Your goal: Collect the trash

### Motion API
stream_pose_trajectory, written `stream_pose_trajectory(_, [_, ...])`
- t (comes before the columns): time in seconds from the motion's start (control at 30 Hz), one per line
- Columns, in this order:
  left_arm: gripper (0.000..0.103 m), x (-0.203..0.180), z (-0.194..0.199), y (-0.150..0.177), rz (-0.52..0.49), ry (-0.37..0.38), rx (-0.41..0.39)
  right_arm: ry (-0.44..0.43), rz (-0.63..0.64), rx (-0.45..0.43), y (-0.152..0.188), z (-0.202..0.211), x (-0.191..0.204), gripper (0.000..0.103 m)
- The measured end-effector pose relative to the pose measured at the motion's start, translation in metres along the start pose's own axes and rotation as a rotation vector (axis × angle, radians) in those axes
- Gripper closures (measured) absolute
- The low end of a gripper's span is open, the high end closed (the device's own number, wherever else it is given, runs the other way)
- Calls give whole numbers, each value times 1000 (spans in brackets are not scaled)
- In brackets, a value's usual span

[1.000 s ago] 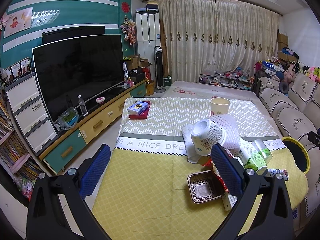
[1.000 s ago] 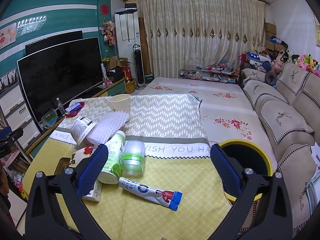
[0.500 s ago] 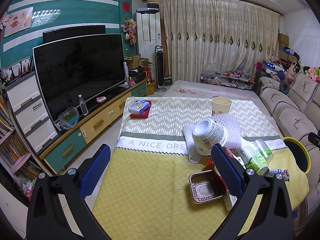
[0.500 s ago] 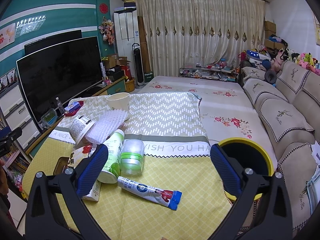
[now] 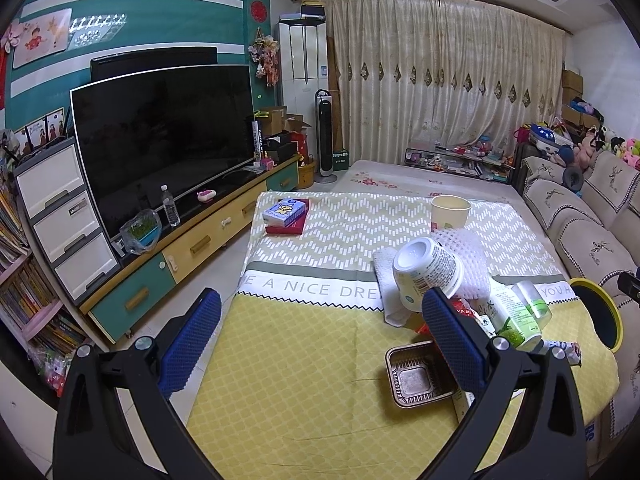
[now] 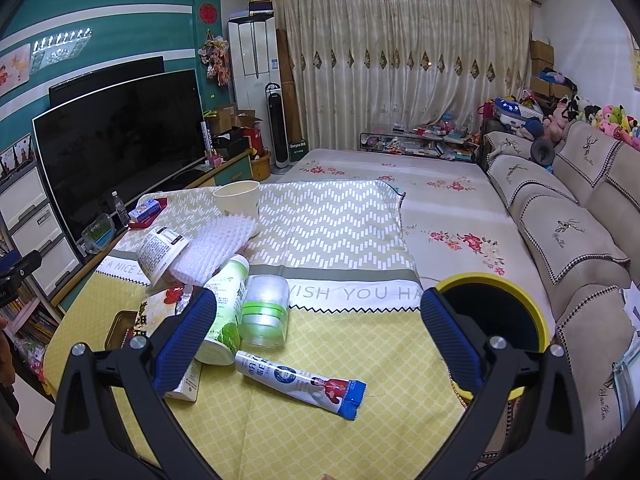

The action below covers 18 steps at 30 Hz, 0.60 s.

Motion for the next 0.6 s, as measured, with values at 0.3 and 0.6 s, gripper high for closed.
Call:
stream_pose_trajectory(0.3, [4, -2, -3, 2, -6, -2, 4, -4, 3, 11, 1, -2, 1, 6])
stream_pose_trajectory(0.6, [4, -5, -7, 2, -9, 6, 14, -4, 5, 13, 1, -3, 2, 6])
Point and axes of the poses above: each gripper's, at about its wrist camera, not at the fingertips, and z roughly against the way its jaws point, x to its left, y to its underside, the point moved 1 cm from there along -z, roughly the way its jaws point, and after that the axes turned 7 degrees about x, right-handed, at the moved point
